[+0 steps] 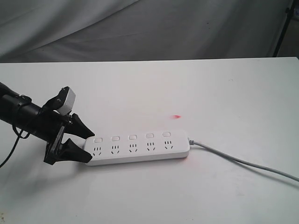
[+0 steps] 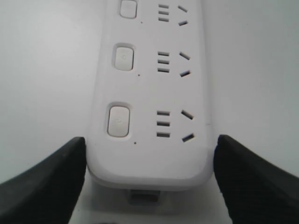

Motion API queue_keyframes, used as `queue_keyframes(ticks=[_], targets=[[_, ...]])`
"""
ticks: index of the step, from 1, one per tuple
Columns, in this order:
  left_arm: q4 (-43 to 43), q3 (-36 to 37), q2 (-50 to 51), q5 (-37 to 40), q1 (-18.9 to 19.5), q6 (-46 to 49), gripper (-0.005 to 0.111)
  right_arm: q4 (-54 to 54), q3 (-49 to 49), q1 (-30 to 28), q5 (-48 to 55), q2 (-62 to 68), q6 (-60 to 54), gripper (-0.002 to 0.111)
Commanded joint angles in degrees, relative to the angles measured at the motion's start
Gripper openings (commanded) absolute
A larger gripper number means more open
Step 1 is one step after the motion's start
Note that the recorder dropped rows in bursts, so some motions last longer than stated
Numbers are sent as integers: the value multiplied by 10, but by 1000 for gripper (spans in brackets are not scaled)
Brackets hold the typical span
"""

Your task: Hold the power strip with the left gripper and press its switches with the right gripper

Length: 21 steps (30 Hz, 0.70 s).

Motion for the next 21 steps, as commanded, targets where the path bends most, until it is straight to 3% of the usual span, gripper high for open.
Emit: queue_keyframes(ticks=[1,21], targets=[[44,7,14,-35,-5,-1,48,0,2,-4,1,-3,3,6],[27,7,15,-35,-5,-1,48,0,2,-4,1,-3,3,6]])
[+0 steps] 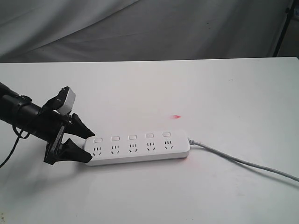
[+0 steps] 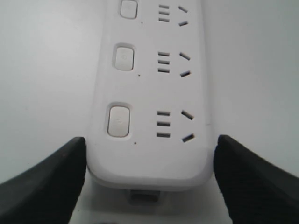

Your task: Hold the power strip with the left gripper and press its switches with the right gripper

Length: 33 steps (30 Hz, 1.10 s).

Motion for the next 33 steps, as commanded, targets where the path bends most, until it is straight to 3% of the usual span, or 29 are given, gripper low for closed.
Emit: queue_keyframes(ticks=[1,6,8,12,14,22,24,27,33], targets=[[30,7,16,-35,-5,-1,48,0,2,-4,1,-3,3,6],[30,7,16,-31,-5,-1,50,0,2,-4,1,-3,3,6],[30,7,16,-31,-5,-1,59,0,2,-4,1,-3,3,6],[32,7,16,-31,-5,-1,88,0,2,-4,1,-3,3,6],[32,7,16,-31,-5,-1,94,0,2,-4,1,-3,3,6],[29,7,-25,-30,-5,-1,94,0,2,-4,1,-3,3,6],[26,7,-57,-30,-5,-2,86,0,2,-4,1,-3,3,6],[24,7,-111,-26,-5,-15,56,0,2,-4,1,-3,3,6],[24,7,-177,21,-5,-28,20,0,2,-4,1,-3,3,6]])
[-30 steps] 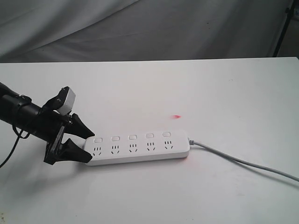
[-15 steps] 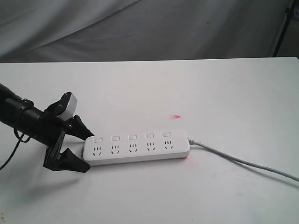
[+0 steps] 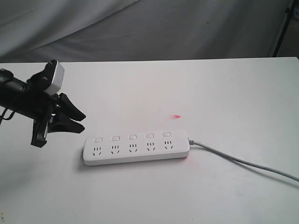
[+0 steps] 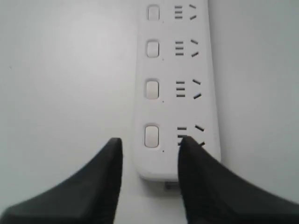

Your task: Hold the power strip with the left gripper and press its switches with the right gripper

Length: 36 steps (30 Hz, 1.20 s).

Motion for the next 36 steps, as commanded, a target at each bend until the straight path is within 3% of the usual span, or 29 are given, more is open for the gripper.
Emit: queue_keyframes(ticks=[1,5,16,36], targets=[[-6,1,-53,49,-3,-26,15,0,2,-4,1,-3,1,6],[-6,1,-101,79,-3,-74,0,0,2,-4,1,-3,1,6],[-8,1,-202,80,-3,-277,0,0,2,-4,1,-3,1,6],[-6,1,-213,72,-3,-270,0,0,2,-4,1,-3,1,6]])
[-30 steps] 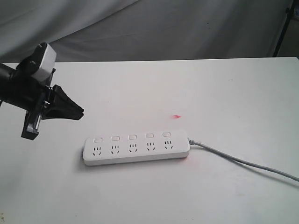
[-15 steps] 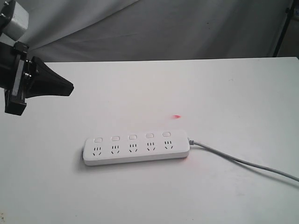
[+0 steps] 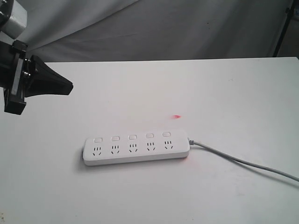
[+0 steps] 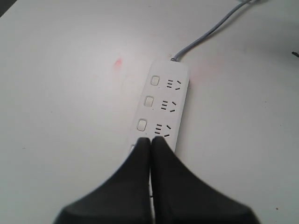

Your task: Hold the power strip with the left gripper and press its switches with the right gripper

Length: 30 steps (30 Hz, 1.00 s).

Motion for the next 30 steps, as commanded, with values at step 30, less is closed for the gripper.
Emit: queue_keyframes(ticks=[30], targets=[[35,1,-257,-103,-3,-125,0,0,2,-4,1,-3,1,6]])
